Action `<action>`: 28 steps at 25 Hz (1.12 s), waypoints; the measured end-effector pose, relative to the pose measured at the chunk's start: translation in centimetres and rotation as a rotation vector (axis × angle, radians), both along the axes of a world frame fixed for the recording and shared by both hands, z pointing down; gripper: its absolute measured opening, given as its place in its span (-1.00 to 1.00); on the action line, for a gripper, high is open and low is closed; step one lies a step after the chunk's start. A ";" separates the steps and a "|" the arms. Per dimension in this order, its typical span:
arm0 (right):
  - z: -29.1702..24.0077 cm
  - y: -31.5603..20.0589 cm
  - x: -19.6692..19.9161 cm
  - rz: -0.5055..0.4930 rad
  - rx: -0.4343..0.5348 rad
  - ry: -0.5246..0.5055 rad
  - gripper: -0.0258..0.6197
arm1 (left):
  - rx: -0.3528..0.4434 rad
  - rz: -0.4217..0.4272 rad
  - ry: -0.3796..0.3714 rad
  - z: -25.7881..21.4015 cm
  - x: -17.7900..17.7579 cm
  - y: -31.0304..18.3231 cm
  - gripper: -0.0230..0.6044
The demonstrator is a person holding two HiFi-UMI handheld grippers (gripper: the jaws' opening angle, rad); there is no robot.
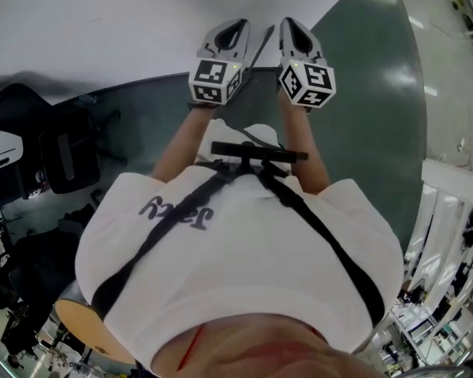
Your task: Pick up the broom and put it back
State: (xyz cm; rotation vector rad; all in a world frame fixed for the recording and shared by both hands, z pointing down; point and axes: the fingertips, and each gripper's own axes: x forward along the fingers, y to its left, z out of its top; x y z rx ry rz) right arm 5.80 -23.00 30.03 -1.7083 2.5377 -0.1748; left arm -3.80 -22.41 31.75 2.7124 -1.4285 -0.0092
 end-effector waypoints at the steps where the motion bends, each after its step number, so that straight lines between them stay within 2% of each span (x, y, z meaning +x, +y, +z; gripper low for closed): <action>1: 0.4 0.0 -0.4 -0.011 -0.006 0.002 -0.90 | 0.002 -0.006 -0.007 0.3 -0.1 0.1 -0.89; 4: 1.6 0.1 -1.7 -0.031 -0.014 -0.004 -0.90 | -0.007 -0.032 -0.016 1.5 -0.8 0.6 -0.89; 8: 1.9 -0.1 -0.1 0.021 -0.028 -0.078 -0.90 | -0.005 -0.039 -0.006 1.8 -0.6 1.2 -0.89; 22: 5.8 0.8 -1.7 -0.034 -0.063 -0.044 -0.90 | -0.036 -0.067 -0.006 4.9 -1.7 1.2 -0.89; 28: 6.8 2.4 -2.5 -0.054 -0.078 -0.022 -0.90 | -0.064 -0.071 -0.009 6.3 -2.0 2.9 -0.89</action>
